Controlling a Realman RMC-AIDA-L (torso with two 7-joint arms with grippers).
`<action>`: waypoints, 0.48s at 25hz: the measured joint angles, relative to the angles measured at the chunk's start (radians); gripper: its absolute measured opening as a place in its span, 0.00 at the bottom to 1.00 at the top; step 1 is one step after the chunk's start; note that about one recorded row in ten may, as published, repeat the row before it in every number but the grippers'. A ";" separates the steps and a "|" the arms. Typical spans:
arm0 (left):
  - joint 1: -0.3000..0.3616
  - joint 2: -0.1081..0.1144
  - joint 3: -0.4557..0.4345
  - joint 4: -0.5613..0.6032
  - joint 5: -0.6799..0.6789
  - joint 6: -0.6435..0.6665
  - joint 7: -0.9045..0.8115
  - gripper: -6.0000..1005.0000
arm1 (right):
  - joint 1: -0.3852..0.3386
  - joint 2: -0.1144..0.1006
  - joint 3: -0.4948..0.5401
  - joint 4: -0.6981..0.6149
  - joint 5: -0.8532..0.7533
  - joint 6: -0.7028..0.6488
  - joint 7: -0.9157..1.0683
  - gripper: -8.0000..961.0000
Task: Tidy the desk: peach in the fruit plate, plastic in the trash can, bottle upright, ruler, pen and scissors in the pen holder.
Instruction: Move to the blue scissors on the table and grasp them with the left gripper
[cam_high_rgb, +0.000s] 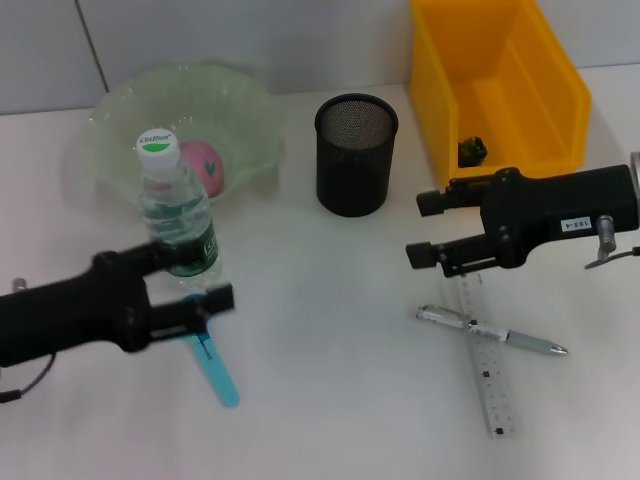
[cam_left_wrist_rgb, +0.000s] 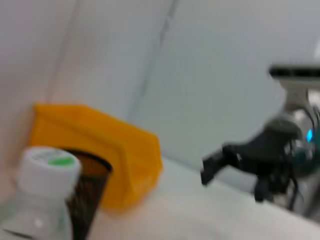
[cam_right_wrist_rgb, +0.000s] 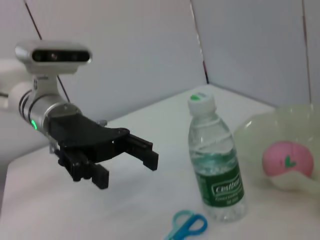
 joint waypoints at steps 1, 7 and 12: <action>-0.001 -0.008 -0.001 0.034 0.040 0.000 -0.027 0.80 | 0.002 0.000 0.000 -0.009 -0.013 -0.008 0.013 0.84; -0.010 -0.046 0.002 0.231 0.246 -0.016 -0.237 0.80 | 0.009 -0.001 -0.005 -0.038 -0.069 -0.029 0.042 0.84; -0.020 -0.045 0.043 0.361 0.307 -0.017 -0.436 0.80 | 0.011 -0.001 0.000 -0.064 -0.147 -0.076 0.041 0.84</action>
